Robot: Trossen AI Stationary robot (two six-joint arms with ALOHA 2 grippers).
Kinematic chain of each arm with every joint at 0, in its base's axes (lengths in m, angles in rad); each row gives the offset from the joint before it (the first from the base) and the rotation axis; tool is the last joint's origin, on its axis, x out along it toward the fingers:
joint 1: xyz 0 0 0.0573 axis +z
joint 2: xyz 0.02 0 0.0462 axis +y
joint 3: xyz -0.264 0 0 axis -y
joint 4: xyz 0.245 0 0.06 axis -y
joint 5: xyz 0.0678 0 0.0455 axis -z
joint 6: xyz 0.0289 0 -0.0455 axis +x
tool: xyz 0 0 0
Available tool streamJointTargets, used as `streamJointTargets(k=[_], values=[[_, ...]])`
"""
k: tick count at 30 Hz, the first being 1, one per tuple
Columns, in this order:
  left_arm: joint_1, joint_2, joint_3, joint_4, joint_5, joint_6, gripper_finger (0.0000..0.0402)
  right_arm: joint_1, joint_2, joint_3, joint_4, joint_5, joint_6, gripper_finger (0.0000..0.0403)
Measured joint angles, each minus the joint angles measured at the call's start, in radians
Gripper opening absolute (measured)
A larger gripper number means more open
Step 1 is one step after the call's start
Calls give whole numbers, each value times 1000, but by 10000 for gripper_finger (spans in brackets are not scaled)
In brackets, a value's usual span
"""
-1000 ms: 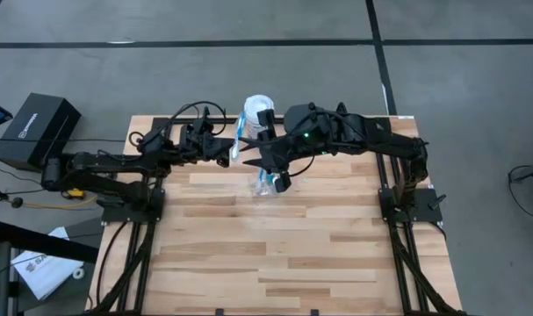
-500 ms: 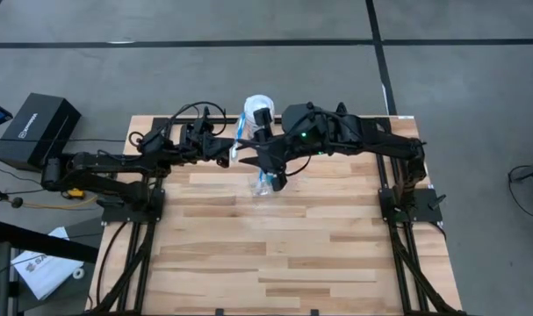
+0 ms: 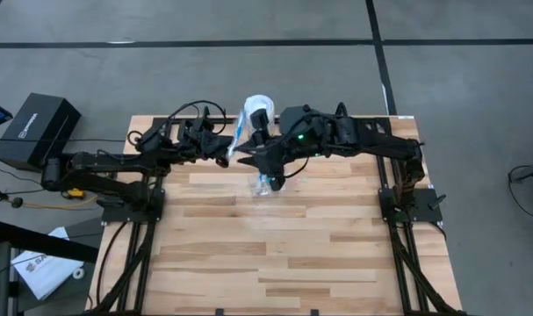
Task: Pick & Place toothbrushing station
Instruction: Put the bottom blue toothbrush into the transparent organizer
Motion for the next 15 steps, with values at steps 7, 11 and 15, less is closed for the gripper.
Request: streamJointTargets(k=[7, 11, 15], values=[[-3, 34, 28, -5, 36, 1, 0, 11, 16, 1, 28, 25, -37, 120], [-3, 55, 28, -8, 43, 1, 0, 11, 16, -2, 37, 51, -44, 120], [-3, 60, 28, -1, 43, -2, 0, 11, 15, 0, 42, 53, -34, 120]])
